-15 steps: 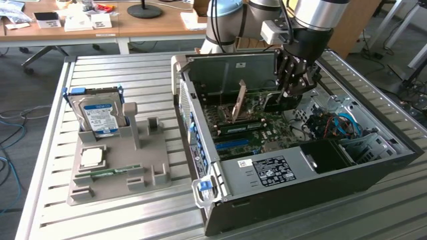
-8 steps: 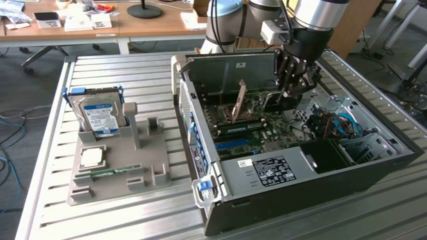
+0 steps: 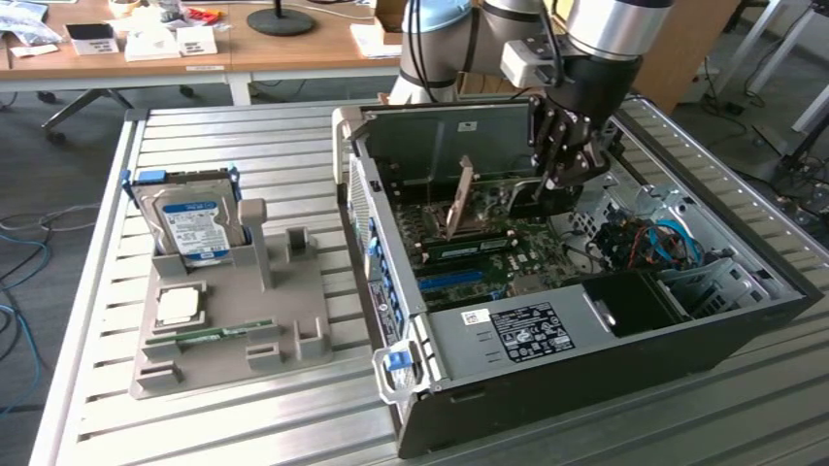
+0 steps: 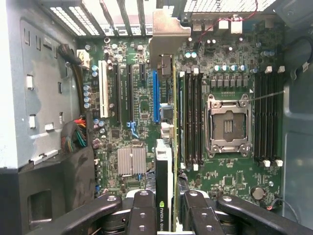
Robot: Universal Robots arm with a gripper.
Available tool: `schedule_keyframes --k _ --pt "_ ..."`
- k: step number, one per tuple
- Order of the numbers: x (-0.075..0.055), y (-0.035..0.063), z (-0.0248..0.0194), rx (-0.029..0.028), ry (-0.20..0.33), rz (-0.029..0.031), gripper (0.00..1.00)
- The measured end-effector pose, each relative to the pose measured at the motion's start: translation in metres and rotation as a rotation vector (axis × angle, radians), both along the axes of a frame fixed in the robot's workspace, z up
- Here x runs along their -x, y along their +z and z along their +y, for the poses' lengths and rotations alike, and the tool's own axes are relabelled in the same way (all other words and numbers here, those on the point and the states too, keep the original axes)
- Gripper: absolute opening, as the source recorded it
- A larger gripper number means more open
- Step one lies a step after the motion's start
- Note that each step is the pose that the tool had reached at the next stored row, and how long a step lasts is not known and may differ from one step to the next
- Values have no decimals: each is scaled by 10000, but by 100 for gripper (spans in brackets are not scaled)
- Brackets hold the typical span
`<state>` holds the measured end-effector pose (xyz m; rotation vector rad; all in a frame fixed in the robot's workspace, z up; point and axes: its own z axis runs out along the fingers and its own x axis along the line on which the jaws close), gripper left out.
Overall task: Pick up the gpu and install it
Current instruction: 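Insert the gpu into the slot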
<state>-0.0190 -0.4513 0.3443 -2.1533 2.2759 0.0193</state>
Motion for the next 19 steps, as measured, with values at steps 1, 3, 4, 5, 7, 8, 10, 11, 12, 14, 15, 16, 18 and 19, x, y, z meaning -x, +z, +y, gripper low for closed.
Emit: schedule_keyframes --k 1,3,4,5,7,8,10,11,12,14,15,16,18,19 --pt "12 -4 0 -3 0 -1 27" --pt "27 -19 0 0 -1 0 27" --pt "34 -29 0 -1 -1 0 27" --pt "39 -40 0 0 -1 0 27" --pt "53 -58 0 0 0 0 27" --pt "59 -67 0 0 -1 0 27" --pt "65 -74 0 2 -1 0 27" --pt "65 -74 0 3 0 1 27" --pt "65 -74 0 3 0 1 27" --pt "66 -75 0 1 0 0 27" --pt "66 -75 0 1 0 0 27" --pt "67 -75 0 1 -1 0 27" --pt "78 -76 0 2 -2 0 27" --pt "86 -77 0 1 0 0 27"
